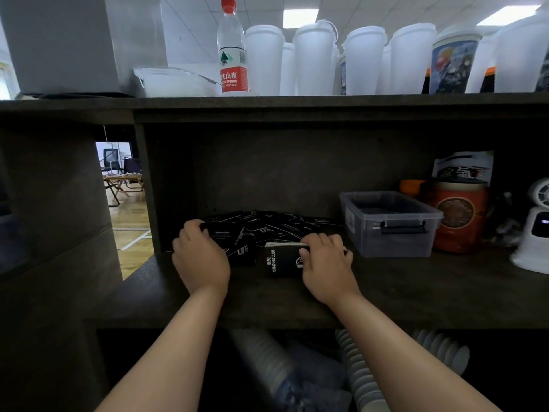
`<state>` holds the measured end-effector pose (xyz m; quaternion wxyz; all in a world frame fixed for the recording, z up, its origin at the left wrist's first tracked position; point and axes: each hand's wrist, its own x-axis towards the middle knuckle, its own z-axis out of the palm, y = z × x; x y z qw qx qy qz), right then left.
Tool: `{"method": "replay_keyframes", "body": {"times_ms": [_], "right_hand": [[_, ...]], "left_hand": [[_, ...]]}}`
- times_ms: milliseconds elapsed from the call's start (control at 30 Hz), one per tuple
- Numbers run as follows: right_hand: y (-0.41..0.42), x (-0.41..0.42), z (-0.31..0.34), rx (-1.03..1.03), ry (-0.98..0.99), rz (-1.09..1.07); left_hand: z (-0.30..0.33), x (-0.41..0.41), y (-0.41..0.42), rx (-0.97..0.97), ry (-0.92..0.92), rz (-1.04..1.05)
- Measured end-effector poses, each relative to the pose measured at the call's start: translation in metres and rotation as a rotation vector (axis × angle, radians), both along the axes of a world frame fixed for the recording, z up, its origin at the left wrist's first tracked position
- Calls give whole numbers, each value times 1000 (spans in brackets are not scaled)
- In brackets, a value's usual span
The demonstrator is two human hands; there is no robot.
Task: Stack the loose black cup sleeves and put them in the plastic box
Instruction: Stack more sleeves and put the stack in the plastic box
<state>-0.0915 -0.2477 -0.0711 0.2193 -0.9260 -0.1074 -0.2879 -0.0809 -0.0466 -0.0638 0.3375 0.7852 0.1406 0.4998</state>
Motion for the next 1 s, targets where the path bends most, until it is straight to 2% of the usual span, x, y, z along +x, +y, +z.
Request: {"method": "replay_keyframes", "body": {"times_ms": [67, 133, 233, 300, 433, 633, 733, 833, 900, 1000], "right_hand": [[0, 0, 0, -1, -12, 4], [0, 0, 0, 9, -13, 15], [1, 0, -1, 76, 15, 61], [1, 1, -2, 84, 37, 72], [-1, 6, -4, 70, 45, 66], [0, 7, -6, 9, -12, 29], [0, 6, -5, -29, -23, 21], [-1, 4, -4, -23, -77, 9], [-1, 2, -4, -19, -101, -6], [-1, 3, -5, -46, -50, -3]], "left_hand": [[0, 0, 1, 1, -2, -77], [-4, 2, 1, -39, 4, -310], [-10, 11, 4, -37, 128, -635], [-12, 14, 4, 62, 231, -683], [-17, 14, -6, 387, 366, -647], [-18, 15, -6, 413, 455, -763], [-18, 15, -7, 497, 430, -599], [-16, 14, -6, 432, 361, -144], [-14, 10, -4, 255, 469, 89], [-17, 17, 2, 105, 780, 154]]}}
